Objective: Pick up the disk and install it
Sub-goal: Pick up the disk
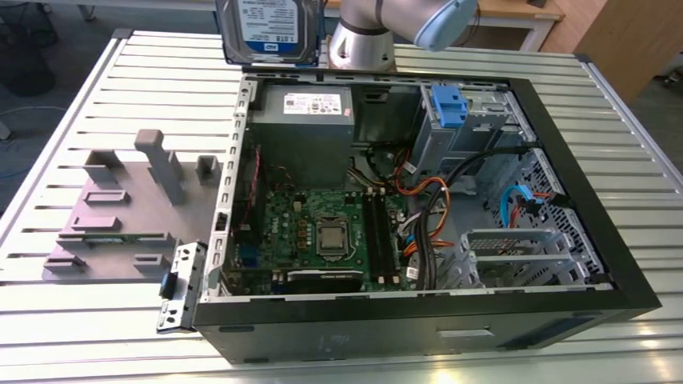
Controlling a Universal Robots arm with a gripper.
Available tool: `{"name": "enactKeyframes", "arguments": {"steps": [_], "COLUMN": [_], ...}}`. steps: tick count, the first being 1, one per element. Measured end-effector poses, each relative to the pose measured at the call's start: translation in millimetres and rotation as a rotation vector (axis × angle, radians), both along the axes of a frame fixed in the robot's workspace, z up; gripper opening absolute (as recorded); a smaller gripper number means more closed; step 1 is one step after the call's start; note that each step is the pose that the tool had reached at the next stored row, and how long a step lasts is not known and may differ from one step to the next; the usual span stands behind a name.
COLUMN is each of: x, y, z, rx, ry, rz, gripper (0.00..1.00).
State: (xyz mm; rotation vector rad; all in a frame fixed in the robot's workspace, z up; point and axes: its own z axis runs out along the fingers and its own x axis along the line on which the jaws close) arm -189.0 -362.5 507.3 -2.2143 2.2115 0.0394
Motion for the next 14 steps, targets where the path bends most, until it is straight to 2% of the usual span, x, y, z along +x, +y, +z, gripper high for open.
{"name": "enactKeyframes", "arguments": {"steps": [14], "x": [5.2], "y": [0.0], "z": [0.0], "rx": [0.0000], "ry": [0.0000], "rz": [0.000], "gripper": [0.37]}}
